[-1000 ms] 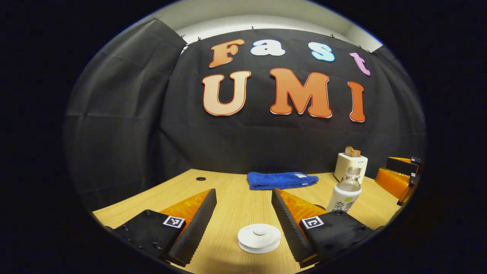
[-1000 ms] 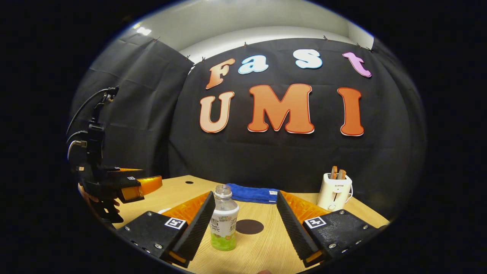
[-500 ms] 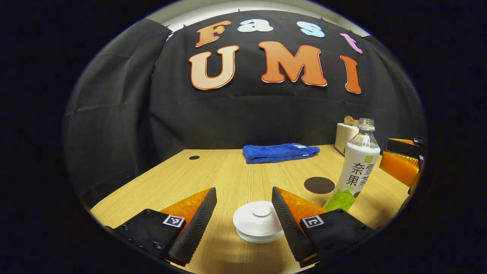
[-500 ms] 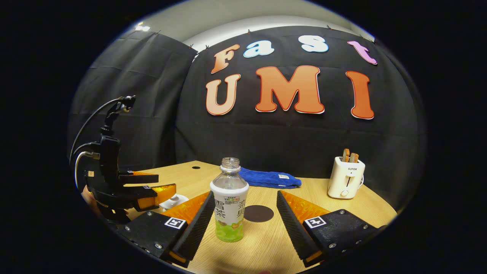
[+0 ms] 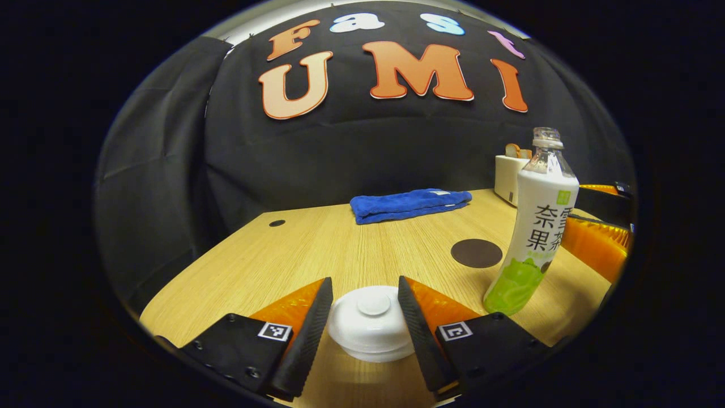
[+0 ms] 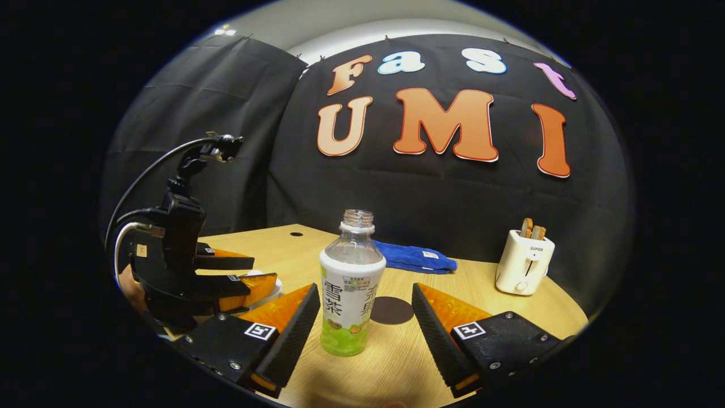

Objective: Open the teacup lid with one hand, grasp the water bottle and pour water into the teacup with the other hand; after pouring, place the water bottle on the coaster and then close the teacup lid.

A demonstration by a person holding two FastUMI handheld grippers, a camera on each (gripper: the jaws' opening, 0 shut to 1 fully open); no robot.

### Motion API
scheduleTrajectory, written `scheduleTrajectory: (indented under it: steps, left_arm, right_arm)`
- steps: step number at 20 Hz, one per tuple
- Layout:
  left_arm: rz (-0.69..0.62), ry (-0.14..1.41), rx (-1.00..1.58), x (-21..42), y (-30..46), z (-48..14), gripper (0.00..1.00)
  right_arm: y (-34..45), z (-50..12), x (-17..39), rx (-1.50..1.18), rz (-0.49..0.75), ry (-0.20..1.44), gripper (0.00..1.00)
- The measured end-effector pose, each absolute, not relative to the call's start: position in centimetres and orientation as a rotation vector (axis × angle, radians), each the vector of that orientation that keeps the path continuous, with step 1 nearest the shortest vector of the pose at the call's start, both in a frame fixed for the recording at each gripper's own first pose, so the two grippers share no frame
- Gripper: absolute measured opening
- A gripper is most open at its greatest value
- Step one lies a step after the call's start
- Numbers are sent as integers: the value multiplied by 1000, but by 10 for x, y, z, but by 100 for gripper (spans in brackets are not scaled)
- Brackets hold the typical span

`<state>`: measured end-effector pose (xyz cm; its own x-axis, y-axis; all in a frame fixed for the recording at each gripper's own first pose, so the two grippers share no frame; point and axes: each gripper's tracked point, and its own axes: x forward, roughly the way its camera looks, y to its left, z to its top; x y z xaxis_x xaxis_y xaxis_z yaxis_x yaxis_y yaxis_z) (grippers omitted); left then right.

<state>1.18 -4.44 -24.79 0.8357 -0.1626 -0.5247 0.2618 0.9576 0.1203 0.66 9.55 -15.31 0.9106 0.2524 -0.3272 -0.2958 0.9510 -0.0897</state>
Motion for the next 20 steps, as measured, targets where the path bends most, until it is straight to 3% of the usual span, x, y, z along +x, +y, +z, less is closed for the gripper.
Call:
scheduleTrajectory:
  steps: [1,3,6,7,11,12,18,20]
  left_arm:
    - [-217,532,204,15,-43,-248,76]
    - [-221,540,218,12,-44,-250,53]
    - [-209,530,217,17,-44,-250,53]
    - [-206,535,217,16,-44,-249,36]
    - [-190,516,197,19,-41,-247,36]
    - [-187,515,183,18,-40,-246,29]
    - [-164,439,141,26,-32,-218,26]
    - [-153,415,121,29,-28,-207,29]
  right_arm:
    - [95,-154,6,-142,283,320,98]
    - [95,-156,6,-150,284,322,100]
    - [93,-157,5,-156,288,325,98]
    - [94,-158,4,-155,289,327,98]
    - [94,-160,4,-152,291,336,98]
    - [94,-160,4,-155,291,338,98]
    - [98,-170,7,-156,298,363,98]
    - [99,-175,9,-159,297,373,98]
